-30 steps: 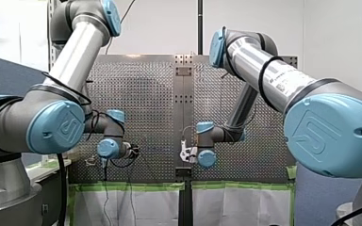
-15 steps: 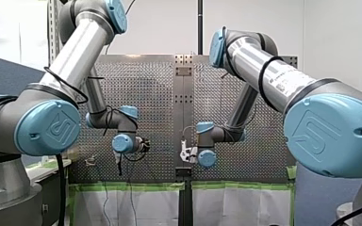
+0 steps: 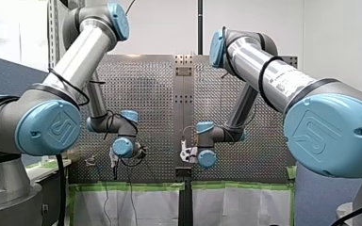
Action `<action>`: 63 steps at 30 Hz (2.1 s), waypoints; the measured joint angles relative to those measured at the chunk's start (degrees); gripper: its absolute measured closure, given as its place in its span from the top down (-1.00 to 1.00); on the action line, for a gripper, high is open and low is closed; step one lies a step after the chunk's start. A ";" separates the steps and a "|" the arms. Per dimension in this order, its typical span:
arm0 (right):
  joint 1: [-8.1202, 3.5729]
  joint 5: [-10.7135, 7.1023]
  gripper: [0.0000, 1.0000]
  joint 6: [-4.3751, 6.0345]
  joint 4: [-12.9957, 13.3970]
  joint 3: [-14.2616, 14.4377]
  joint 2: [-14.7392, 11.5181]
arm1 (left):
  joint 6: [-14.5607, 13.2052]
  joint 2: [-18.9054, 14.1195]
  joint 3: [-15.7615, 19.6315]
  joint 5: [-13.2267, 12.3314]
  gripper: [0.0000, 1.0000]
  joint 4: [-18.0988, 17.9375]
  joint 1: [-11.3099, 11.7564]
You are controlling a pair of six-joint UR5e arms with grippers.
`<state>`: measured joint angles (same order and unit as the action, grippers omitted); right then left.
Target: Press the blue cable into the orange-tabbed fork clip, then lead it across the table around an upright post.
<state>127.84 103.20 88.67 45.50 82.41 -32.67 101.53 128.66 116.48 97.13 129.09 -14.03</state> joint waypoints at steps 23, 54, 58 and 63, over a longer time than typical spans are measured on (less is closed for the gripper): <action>0.05 0.00 -1.00 -0.24 0.02 -0.01 0.00 | -2.61 3.00 -7.60 5.56 1.00 2.13 -0.54; -0.07 0.00 -1.00 -0.23 -0.09 -0.09 -0.01 | -5.28 2.96 -7.89 6.83 -1.00 4.13 -1.18; -0.06 0.06 -1.00 -0.31 -0.91 -0.81 -0.09 | -5.81 2.73 -8.80 7.04 -1.00 4.59 -1.30; 0.23 0.69 -1.00 -0.74 -3.15 -2.27 -1.13 | -7.58 1.01 -10.09 7.22 -1.00 6.54 -1.95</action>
<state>128.07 103.89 87.93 42.35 80.14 -33.80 93.95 129.68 106.39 104.35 135.63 -15.98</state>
